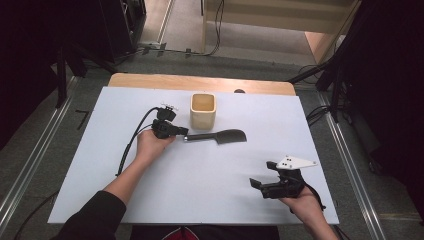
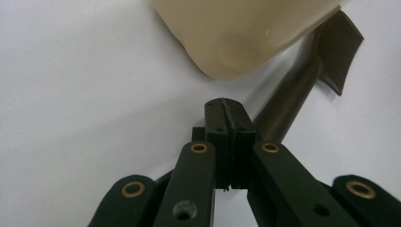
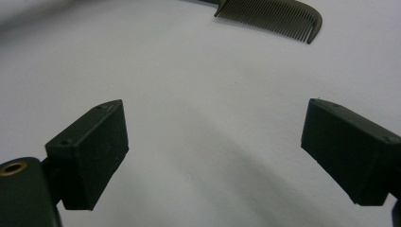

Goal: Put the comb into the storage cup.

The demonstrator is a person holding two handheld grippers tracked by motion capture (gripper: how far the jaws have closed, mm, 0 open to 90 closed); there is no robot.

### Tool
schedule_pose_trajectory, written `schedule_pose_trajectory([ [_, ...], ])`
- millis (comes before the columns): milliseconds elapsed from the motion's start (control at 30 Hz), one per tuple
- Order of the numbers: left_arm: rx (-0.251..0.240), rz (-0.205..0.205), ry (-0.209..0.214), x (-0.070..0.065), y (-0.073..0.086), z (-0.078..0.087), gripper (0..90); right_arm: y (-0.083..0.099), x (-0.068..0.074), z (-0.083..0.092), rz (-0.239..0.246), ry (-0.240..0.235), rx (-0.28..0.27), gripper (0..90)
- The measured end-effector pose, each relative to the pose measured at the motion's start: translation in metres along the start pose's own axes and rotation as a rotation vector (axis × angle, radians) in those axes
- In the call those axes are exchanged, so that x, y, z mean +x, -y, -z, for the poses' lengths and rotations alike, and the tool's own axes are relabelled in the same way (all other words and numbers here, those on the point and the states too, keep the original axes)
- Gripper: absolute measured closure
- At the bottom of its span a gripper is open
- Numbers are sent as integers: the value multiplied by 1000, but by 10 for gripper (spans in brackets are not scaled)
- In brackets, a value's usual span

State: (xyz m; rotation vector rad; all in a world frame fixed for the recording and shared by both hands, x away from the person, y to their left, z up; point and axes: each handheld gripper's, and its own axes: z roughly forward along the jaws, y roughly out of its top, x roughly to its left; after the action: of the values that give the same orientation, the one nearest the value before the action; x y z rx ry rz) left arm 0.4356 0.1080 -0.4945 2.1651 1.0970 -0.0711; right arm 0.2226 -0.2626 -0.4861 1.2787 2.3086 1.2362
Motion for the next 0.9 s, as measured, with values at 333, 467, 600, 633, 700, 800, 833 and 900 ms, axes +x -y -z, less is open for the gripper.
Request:
schedule_pose_trajectory([
  [333, 19, -35, 10, -13, 4, 1, 900, -1, 1, -2, 7, -5, 2, 67],
  [467, 27, -53, 16, -18, 8, 0, 900, -2, 1, -2, 9, -10, 2, 67],
  [600, 39, -67, 15, -23, 9, -3, 900, -2, 1, -3, 10, -11, 5, 67],
  [633, 41, -69, 13, -24, 10, -3, 900, -2, 1, -3, 9, -11, 5, 67],
  [700, 39, -72, 18, -26, 11, -3, 900, -2, 2, -3, 10, -12, 4, 67],
  [800, 43, -78, 22, -30, 13, -3, 900, -3, 1, -3, 10, -13, 3, 67],
  [833, 42, -80, 26, -31, 13, -4, 900, -3, 1, -3, 10, -14, 2, 67],
  [900, 44, -84, 28, -33, 14, -4, 900, -3, 1, -4, 14, -15, 1, 67],
])
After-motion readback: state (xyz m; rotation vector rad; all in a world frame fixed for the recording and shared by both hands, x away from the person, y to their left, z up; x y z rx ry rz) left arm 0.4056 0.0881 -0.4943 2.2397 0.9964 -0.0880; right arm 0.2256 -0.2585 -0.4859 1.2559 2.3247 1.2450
